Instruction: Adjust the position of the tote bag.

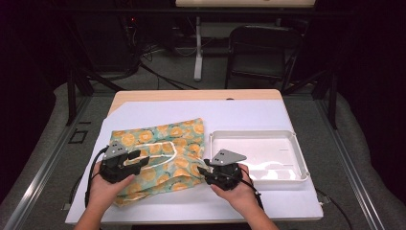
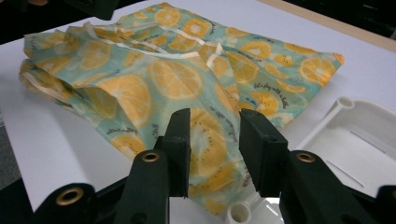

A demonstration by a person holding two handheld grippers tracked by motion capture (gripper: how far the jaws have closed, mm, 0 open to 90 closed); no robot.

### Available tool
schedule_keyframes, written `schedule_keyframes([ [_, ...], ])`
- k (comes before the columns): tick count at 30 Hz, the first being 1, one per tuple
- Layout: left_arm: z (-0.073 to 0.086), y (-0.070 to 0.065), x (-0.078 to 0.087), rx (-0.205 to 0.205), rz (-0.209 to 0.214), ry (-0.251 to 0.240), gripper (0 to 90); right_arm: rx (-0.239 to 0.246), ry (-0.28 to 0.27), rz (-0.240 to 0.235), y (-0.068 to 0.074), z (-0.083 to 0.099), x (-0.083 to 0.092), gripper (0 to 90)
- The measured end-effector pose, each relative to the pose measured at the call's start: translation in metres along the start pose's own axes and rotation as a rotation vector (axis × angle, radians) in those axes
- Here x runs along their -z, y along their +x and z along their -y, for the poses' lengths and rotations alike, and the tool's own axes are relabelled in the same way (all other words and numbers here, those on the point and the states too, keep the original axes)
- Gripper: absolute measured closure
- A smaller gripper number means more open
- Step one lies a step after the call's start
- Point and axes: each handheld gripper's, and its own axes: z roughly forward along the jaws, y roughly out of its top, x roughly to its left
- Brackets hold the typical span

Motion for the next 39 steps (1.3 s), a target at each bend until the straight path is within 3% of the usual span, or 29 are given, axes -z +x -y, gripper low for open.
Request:
schedule_keyframes([
  [9,0.002,-0.009,0.011,-0.023,0.002,-0.003,54.7,0.039,-0.037,-0.025,0.010,-0.010,-0.001,64.4],
  [14,0.003,-0.009,0.015,-0.011,-0.002,-0.007,52.2,0.042,-0.022,-0.042,0.012,-0.013,-0.005,62.5],
  [17,0.004,-0.012,0.018,-0.012,-0.012,-0.010,50.5,0.028,0.000,-0.043,0.011,-0.014,-0.008,55.9],
  [21,0.005,-0.015,0.021,-0.020,-0.011,-0.011,50.5,0.034,0.002,-0.037,0.010,-0.015,-0.012,56.9],
  [23,0.006,-0.017,0.023,-0.021,-0.007,-0.014,50.5,0.041,0.006,-0.056,0.010,-0.016,-0.013,61.3],
  [29,0.005,-0.027,0.025,-0.056,0.006,-0.013,49.8,0.088,0.001,-0.080,0.017,-0.018,-0.013,62.4],
  [34,0.008,-0.033,0.025,-0.060,0.002,-0.001,49.5,0.131,-0.003,-0.131,0.028,-0.022,-0.016,58.9],
  [39,0.008,-0.034,0.024,-0.062,-0.005,-0.001,49.5,0.180,0.013,-0.108,0.034,-0.020,-0.020,58.1],
])
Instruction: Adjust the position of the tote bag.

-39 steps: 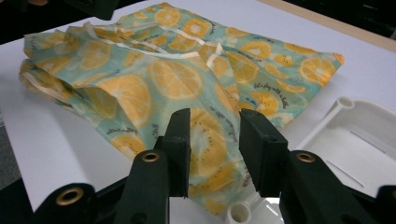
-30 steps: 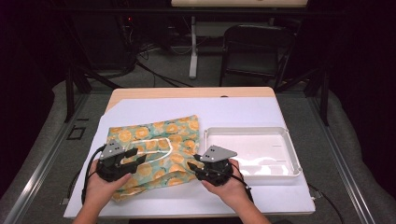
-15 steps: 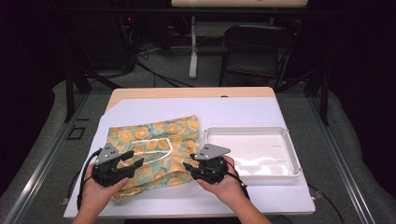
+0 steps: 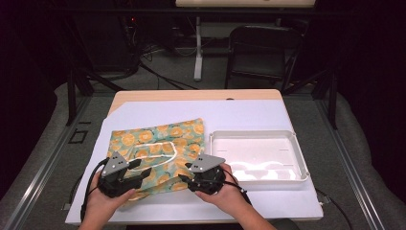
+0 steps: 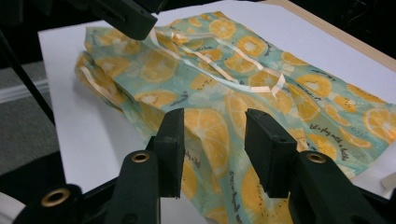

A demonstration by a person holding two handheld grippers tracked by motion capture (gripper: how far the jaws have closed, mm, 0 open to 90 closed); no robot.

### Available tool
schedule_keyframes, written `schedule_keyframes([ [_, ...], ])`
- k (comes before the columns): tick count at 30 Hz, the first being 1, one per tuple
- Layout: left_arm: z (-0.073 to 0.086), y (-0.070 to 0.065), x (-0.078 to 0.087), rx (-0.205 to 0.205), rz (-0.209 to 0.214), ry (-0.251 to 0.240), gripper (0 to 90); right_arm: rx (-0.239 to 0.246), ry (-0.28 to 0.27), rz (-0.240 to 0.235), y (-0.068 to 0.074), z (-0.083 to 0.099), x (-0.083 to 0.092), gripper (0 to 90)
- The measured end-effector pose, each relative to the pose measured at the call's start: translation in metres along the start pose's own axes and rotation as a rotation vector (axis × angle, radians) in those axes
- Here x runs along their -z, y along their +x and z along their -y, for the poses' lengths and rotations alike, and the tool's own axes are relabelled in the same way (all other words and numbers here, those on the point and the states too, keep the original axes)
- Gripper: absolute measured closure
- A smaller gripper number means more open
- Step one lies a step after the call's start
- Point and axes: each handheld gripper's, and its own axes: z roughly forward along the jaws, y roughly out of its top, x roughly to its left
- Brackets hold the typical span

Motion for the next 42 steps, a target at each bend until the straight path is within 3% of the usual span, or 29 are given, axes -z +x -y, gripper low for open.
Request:
schedule_keyframes([
  [5,0.002,-0.001,-0.001,0.004,-0.008,0.007,49.4,0.035,0.031,0.029,0.000,0.003,-0.007,58.3],
  [11,0.004,-0.002,0.001,0.000,-0.015,0.008,49.3,0.059,0.077,0.013,0.000,0.004,-0.014,63.7],
  [22,0.011,-0.006,0.004,0.000,-0.047,0.021,48.7,0.050,0.094,-0.002,-0.001,0.003,-0.023,78.2],
  [26,0.012,-0.010,0.003,0.002,-0.039,0.015,48.4,0.030,0.069,-0.005,-0.005,0.002,-0.022,85.4],
  [34,0.014,-0.016,-0.005,-0.020,-0.023,0.037,47.8,0.007,0.019,0.013,-0.009,0.002,-0.019,89.7],
  [42,0.020,-0.024,-0.016,-0.047,-0.054,0.054,47.2,-0.037,-0.027,0.021,-0.016,0.000,-0.014,90.0],
])
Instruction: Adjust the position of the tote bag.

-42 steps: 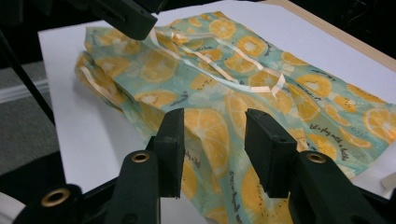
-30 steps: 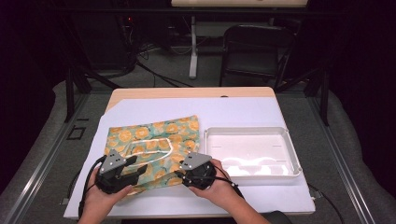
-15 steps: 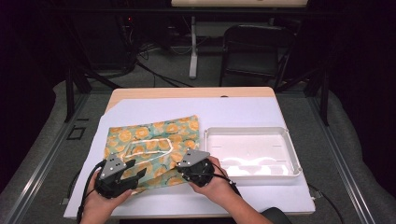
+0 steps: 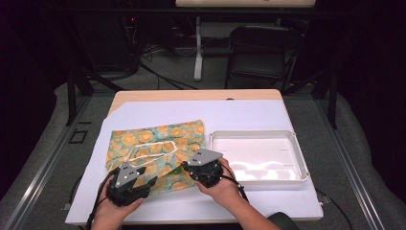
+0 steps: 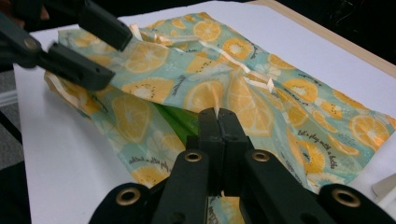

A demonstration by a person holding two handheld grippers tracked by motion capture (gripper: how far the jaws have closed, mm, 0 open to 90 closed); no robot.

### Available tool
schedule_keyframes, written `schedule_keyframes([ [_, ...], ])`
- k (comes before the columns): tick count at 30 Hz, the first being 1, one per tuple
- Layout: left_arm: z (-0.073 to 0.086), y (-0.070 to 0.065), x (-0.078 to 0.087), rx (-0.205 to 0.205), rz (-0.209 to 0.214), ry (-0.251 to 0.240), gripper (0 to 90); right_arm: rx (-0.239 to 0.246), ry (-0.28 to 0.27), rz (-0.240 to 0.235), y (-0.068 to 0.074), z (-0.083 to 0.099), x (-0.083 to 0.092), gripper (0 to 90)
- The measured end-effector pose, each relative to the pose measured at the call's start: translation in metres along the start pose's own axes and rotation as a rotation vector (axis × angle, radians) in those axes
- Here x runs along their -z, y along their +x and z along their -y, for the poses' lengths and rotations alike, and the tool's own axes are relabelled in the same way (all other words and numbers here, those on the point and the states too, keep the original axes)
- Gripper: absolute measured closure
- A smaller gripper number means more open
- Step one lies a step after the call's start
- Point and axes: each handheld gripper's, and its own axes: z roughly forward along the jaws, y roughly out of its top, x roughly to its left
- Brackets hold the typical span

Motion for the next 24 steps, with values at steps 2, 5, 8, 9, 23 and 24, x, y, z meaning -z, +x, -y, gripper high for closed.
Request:
schedule_keyframes([
  [2,0.0014,-0.0004,-0.0018,0.005,-0.004,-0.001,46.8,-0.011,-0.007,-0.005,-0.0017,-0.0005,0.0010,90.0],
  [5,0.0031,0.0001,-0.0031,0.001,-0.021,0.003,45.8,-0.026,-0.024,-0.005,-0.0035,-0.0010,0.0021,90.0],
  [8,0.0043,-0.0001,-0.0039,-0.009,-0.042,0.007,45.4,-0.031,-0.036,-0.002,-0.0045,-0.0017,0.0035,90.0],
  [9,0.0046,-0.0005,-0.0042,-0.013,-0.049,0.007,45.1,-0.031,-0.039,0.000,-0.0048,-0.0020,0.0040,90.0],
  [23,0.0080,-0.0018,-0.0097,-0.068,-0.085,0.038,56.7,-0.057,-0.061,0.003,-0.0097,-0.0021,0.0066,90.0],
  [24,0.0080,-0.0018,-0.0097,-0.068,-0.085,0.038,58.5,-0.057,-0.061,0.003,-0.0097,-0.0021,0.0066,90.0],
])
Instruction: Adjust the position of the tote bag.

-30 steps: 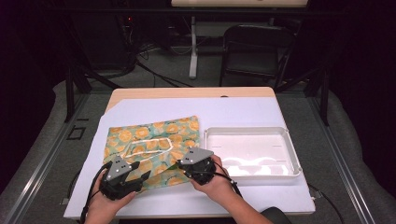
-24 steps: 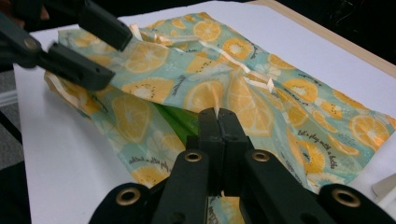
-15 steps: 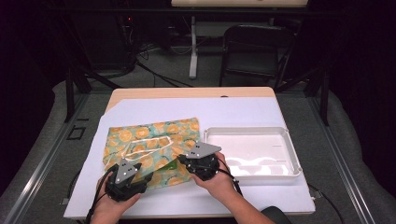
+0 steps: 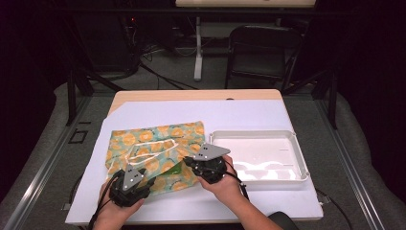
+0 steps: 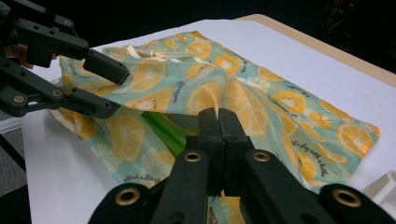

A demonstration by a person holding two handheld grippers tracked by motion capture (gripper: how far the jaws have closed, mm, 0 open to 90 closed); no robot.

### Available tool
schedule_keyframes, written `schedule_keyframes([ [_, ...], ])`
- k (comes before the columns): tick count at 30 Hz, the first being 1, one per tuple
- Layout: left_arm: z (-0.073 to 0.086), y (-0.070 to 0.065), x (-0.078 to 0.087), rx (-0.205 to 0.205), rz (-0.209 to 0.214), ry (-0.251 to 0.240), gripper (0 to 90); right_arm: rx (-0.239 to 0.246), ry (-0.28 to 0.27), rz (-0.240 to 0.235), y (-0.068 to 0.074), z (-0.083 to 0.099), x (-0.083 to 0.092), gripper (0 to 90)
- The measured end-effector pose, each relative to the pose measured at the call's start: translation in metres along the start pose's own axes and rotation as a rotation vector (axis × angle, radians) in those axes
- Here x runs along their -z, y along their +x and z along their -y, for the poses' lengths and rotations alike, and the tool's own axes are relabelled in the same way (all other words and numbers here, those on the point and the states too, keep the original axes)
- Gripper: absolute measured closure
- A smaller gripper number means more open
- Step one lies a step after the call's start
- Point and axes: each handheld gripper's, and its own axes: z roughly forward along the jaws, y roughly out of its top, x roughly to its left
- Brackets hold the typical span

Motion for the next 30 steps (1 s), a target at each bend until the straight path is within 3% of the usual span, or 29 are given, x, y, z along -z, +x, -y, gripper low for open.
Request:
schedule_keyframes([
  [8,0.001,0.004,0.000,0.015,0.041,0.019,77.3,0.001,0.004,-0.004,0.002,0.001,-0.002,90.0],
  [16,0.001,0.007,0.002,0.024,0.039,0.016,88.4,0.003,0.014,-0.009,0.002,0.002,-0.003,89.8],
  [24,0.000,0.012,0.004,0.050,0.039,-0.003,90.0,0.003,0.012,-0.021,0.003,0.003,-0.003,88.1],
  [30,-0.007,0.023,0.004,0.103,0.067,-0.044,90.0,-0.014,-0.003,-0.030,0.002,0.003,0.000,77.4],
])
